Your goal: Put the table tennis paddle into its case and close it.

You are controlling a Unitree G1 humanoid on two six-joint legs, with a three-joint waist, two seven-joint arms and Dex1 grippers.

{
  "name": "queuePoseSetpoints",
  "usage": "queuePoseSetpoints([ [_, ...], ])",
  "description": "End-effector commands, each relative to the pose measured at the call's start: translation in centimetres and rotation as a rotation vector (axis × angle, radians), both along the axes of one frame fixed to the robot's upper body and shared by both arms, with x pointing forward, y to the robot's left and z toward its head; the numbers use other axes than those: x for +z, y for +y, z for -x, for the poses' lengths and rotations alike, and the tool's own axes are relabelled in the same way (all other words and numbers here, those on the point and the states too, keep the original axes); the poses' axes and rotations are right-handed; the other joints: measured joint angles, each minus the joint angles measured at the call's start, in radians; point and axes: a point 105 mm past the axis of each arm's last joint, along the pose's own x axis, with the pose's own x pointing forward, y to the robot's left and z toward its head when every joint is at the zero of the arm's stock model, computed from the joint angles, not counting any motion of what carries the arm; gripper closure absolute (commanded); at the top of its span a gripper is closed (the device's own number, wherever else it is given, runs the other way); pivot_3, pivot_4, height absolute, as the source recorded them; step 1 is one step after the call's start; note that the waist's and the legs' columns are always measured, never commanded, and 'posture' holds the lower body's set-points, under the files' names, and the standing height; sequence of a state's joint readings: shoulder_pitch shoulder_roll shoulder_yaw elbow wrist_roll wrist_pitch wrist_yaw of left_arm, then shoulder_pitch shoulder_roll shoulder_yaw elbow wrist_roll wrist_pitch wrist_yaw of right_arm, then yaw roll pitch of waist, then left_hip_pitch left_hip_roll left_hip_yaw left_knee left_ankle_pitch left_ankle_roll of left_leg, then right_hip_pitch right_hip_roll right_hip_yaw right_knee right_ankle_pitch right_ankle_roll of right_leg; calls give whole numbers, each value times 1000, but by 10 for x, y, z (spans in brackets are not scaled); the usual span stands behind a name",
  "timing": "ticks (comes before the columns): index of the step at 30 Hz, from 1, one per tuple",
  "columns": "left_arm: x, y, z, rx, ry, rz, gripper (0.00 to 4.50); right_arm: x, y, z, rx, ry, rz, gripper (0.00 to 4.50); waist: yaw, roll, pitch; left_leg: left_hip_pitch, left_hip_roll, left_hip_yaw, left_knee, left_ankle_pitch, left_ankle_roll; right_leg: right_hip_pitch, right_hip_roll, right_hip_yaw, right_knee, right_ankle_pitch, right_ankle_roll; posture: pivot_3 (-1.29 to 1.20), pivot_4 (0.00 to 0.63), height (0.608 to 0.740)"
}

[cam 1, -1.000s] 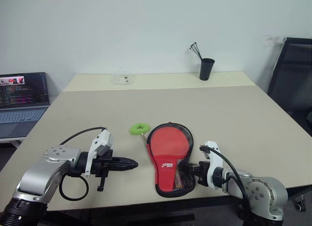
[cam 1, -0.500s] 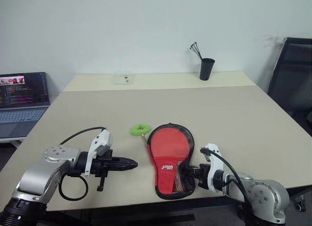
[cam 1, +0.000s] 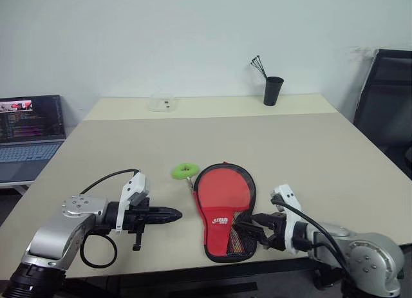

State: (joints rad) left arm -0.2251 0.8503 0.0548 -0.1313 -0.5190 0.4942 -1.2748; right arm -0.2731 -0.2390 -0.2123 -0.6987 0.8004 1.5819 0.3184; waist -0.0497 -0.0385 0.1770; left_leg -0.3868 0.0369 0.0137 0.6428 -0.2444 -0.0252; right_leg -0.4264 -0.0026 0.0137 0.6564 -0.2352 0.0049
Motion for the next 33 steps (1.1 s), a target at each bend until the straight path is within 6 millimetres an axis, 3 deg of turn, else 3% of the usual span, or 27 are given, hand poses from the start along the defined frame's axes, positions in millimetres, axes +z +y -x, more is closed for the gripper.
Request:
queuePoseSetpoints([
  [1, 4, 2, -5, 31, -34, 8, 4500, 29, 7, -4, 74, -146, -53, 14, -1, 0, 0, 0, 0, 0, 0, 0, 0, 0, 0, 0, 0, 0, 0, 0, 150, 740],
  [6, 9, 13, -38, 230, -133, 39, 4500, 57, 31, -35, 65, -307, -113, 14, -1, 0, 0, 1, 1, 0, 0, 0, 0, 0, 1, -1, 1, 0, 0, 0, 150, 740],
  [9, 10, 17, -56, 335, -165, 53, 4500, 49, 52, -56, 45, -321, -95, 14, 0, 0, 0, 0, 1, -1, 0, 0, 0, 0, 2, -1, 0, 0, 0, 0, 150, 740],
  [12, 7, 20, -68, 398, -192, 22, 3926, 36, 70, -73, 32, -359, -39, 0, 0, -1, 0, -4, 1, 0, 0, 0, 1, -2, 2, -1, -1, 0, 0, 0, 150, 740],
  [18, 6, 29, -102, 587, -251, -12, 1849, 32, 92, -83, 51, -412, -20, 0, 11, -1, 0, -14, 0, 0, 3, 0, 1, -14, 0, 0, 3, 1, 1, 0, 150, 740],
  [23, 2, 34, -131, 714, -253, -53, 157, 26, 95, -80, 65, -405, -19, 0, 20, -1, -1, -14, -5, 0, 3, 0, 1, -13, 0, 0, 3, 1, 1, 0, 150, 740],
  [33, -22, 10, -157, 652, -87, -78, 71, 21, 93, -80, 55, -408, 5, 0, 20, -2, -1, -14, -8, 0, 3, 0, 1, -13, 0, -1, 5, 2, 0, 0, 150, 740],
])
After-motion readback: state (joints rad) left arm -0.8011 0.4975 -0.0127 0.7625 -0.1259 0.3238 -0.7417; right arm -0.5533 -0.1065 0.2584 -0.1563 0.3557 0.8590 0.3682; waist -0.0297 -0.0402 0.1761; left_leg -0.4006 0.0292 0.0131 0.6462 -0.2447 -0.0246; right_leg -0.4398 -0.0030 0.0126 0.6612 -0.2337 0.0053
